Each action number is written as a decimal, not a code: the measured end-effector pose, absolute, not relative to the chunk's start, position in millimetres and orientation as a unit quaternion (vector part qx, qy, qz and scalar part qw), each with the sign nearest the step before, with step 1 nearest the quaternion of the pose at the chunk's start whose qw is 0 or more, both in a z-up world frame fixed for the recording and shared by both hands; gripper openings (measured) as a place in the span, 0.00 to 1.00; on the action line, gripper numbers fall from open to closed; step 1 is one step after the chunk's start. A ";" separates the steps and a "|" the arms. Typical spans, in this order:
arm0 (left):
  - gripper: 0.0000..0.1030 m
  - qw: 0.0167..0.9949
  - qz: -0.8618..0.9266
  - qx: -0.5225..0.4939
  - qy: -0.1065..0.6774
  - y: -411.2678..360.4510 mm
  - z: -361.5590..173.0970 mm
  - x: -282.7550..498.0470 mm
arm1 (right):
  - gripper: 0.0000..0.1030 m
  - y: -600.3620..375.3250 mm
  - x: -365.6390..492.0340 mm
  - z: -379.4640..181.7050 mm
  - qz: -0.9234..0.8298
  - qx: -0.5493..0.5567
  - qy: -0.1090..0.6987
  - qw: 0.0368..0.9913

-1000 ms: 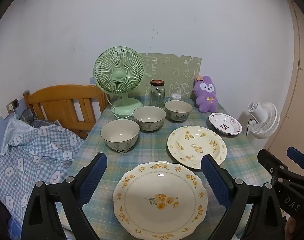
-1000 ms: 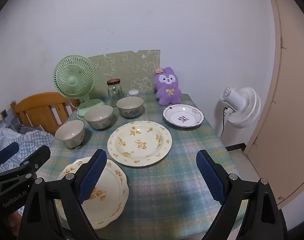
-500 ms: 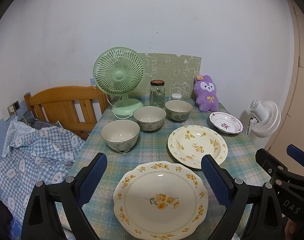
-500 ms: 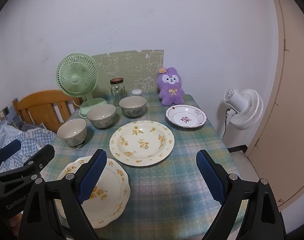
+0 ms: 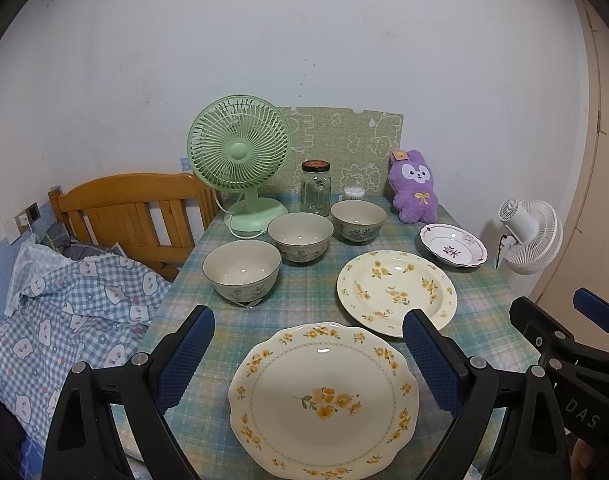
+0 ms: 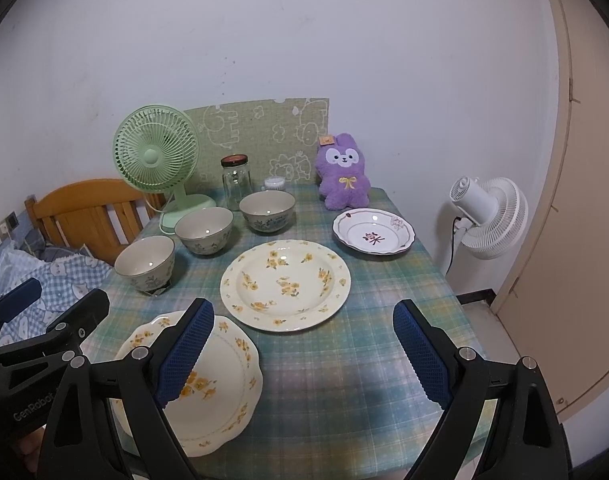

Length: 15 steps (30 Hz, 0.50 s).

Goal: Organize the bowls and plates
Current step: 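Move both tools toward the scalloped yellow-flower plate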

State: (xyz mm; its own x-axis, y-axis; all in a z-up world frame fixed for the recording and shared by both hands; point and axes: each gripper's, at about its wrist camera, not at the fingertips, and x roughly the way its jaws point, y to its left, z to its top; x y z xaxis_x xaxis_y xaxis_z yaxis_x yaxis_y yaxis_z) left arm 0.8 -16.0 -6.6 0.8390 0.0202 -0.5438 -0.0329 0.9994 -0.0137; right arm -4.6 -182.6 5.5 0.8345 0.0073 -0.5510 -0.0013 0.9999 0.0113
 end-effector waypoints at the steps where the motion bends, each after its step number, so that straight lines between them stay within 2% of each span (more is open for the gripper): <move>1: 0.93 0.959 0.013 -0.011 0.283 -16.0 -6.1 1.0 | 0.90 -183.2 -4.1 5.3 0.001 0.006 0.288 0.958; 15: 0.93 0.958 0.012 -0.007 0.286 -18.6 -5.3 6.2 | 0.90 -187.0 1.6 4.4 -0.001 0.010 0.293 0.956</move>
